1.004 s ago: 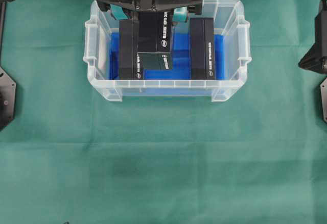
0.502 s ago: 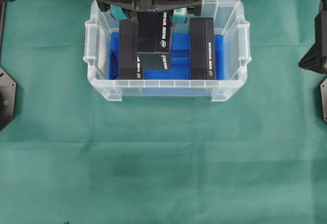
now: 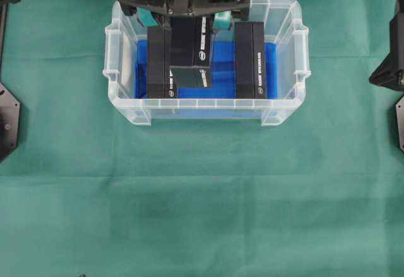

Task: Take the box out of the case with the left arm.
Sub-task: 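Carry the held box out of the case toward the front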

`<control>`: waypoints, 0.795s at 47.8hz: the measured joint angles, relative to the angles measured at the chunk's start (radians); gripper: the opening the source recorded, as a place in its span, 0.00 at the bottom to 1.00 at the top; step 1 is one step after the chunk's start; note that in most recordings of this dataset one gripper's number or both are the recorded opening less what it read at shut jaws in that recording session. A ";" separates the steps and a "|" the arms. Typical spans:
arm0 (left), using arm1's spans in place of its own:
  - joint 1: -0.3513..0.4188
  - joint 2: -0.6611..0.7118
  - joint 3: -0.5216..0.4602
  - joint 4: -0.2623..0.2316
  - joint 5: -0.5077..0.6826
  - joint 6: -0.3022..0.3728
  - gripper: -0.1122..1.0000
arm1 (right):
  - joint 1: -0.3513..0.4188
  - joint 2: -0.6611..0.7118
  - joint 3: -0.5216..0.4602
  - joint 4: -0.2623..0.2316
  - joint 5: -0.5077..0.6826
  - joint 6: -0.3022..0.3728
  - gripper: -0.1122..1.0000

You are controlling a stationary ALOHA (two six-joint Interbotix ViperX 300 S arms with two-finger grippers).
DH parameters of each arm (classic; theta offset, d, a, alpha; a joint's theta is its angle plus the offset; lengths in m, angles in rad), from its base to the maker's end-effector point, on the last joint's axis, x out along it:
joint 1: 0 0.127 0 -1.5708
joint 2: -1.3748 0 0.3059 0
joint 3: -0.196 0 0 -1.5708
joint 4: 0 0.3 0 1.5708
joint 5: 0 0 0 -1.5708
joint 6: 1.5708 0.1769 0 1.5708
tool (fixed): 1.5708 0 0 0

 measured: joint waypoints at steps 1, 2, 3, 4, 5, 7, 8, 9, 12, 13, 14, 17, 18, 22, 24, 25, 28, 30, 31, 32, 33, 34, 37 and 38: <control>-0.005 0.000 0.000 0.000 0.000 -0.002 0.65 | 0.002 0.000 0.000 -0.002 0.000 0.000 0.13; -0.011 0.000 -0.002 0.000 0.000 -0.006 0.65 | 0.002 0.000 0.000 -0.002 0.000 0.000 0.13; -0.018 0.000 0.000 0.000 0.002 -0.015 0.65 | 0.000 0.000 0.000 -0.002 0.000 0.000 0.13; -0.025 0.000 0.000 0.000 0.002 -0.025 0.65 | 0.002 0.000 0.002 0.000 0.000 0.000 0.13; -0.034 0.000 0.000 0.000 0.002 -0.034 0.65 | 0.002 0.000 0.000 -0.002 0.000 0.000 0.13; -0.052 0.000 0.000 0.000 0.002 -0.043 0.65 | 0.002 0.002 0.000 0.000 0.000 0.000 0.13; -0.061 0.000 0.000 0.000 0.002 -0.052 0.65 | 0.002 0.000 0.000 0.000 0.000 0.000 0.13; -0.072 0.000 -0.002 0.000 0.002 -0.063 0.65 | 0.002 0.000 0.000 -0.002 0.000 0.000 0.13; -0.104 0.000 0.000 0.000 0.002 -0.097 0.65 | 0.002 0.000 0.000 -0.002 0.000 0.000 0.13; -0.115 0.000 -0.002 0.000 0.002 -0.107 0.65 | 0.002 0.000 0.000 0.000 0.000 0.000 0.13; -0.126 0.000 0.000 0.000 0.002 -0.118 0.65 | 0.000 0.000 0.002 -0.002 0.000 0.000 0.13; -0.156 0.000 0.000 0.000 0.003 -0.152 0.65 | 0.002 0.000 0.000 0.000 0.000 -0.002 0.13; -0.166 0.000 0.000 0.000 0.002 -0.161 0.65 | 0.002 0.000 0.000 0.000 0.000 0.000 0.12; -0.206 0.000 0.000 -0.002 0.002 -0.196 0.65 | 0.002 0.000 0.002 -0.002 0.000 0.000 0.13; -0.225 0.000 0.000 0.000 0.003 -0.216 0.65 | 0.002 0.000 0.000 -0.002 0.000 0.000 0.13; -0.235 0.000 0.000 0.000 0.002 -0.227 0.65 | 0.000 0.000 0.000 -0.002 0.000 0.000 0.13; -0.265 0.000 0.000 -0.002 0.002 -0.255 0.65 | 0.000 0.000 0.002 -0.002 0.000 0.000 0.13; -0.284 0.000 0.000 0.000 0.003 -0.276 0.65 | 0.002 0.000 0.000 0.000 0.000 0.000 0.13; -0.295 0.000 0.000 0.000 0.003 -0.285 0.65 | 0.002 0.000 0.000 -0.002 0.000 0.000 0.13; -0.304 0.000 0.000 0.000 0.002 -0.295 0.65 | 0.002 0.000 0.000 -0.002 0.000 0.000 0.13; -0.314 0.000 0.000 0.000 0.002 -0.302 0.65 | 0.000 0.000 0.002 0.000 0.000 0.000 0.13; -0.324 0.000 0.000 0.000 0.002 -0.307 0.65 | 0.000 0.000 0.002 0.000 0.000 0.000 0.13; -0.350 0.000 0.000 0.000 0.002 -0.342 0.65 | 0.002 0.002 0.002 -0.002 0.000 0.000 0.13; -0.359 0.000 -0.002 0.000 0.003 -0.351 0.65 | 0.002 0.000 0.000 -0.002 0.000 0.000 0.13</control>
